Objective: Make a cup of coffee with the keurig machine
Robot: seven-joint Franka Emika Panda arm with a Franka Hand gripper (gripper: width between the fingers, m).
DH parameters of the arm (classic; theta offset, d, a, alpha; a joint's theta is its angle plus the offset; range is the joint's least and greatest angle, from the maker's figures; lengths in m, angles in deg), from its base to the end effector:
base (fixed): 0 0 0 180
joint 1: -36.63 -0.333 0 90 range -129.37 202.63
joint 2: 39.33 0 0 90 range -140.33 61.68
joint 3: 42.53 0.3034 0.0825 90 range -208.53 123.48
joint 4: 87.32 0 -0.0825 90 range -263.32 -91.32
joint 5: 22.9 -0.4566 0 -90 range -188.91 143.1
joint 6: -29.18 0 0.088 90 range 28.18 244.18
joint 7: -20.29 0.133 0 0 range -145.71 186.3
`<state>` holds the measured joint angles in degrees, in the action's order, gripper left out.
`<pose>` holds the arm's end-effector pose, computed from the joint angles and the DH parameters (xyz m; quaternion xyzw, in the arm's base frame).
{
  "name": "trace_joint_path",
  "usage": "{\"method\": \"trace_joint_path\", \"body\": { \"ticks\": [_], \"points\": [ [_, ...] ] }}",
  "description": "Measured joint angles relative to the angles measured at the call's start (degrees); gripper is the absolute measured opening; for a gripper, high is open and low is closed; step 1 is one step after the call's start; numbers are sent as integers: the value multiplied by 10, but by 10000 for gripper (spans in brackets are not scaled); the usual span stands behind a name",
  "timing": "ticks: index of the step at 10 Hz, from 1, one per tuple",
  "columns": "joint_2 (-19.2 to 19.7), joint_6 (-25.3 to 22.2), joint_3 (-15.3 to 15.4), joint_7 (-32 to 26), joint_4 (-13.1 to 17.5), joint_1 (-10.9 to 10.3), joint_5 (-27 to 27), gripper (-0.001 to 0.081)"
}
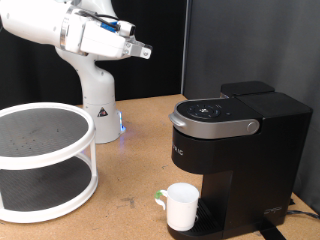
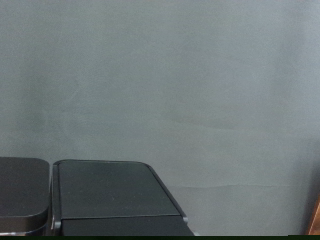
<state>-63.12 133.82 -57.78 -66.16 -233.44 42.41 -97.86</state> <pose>0.4746 -0.0670 0.3871 -0.7602 -0.2139 -0.3937 0.4705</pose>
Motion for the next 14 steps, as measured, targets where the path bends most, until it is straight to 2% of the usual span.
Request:
{"method": "trace_joint_path", "body": {
  "ticks": [2, 4, 5, 7, 8, 10, 12, 14],
  "points": [
    [0, 0, 2, -9, 1, -2, -15, 808],
    [-4, 7, 19, -6, 21, -9, -37, 808],
    [-7, 29, 38, -1, 34, -11, -16, 808],
    [-8, 69, 86, 22, 67, -11, 87, 808],
    [-6, 69, 107, 49, 86, -12, 135, 808],
    [17, 28, 122, 96, 128, -15, 177, 808],
    [17, 41, 125, 93, 127, -15, 180, 808],
    [19, 87, 157, 98, 140, -15, 241, 808]
  ]
}}
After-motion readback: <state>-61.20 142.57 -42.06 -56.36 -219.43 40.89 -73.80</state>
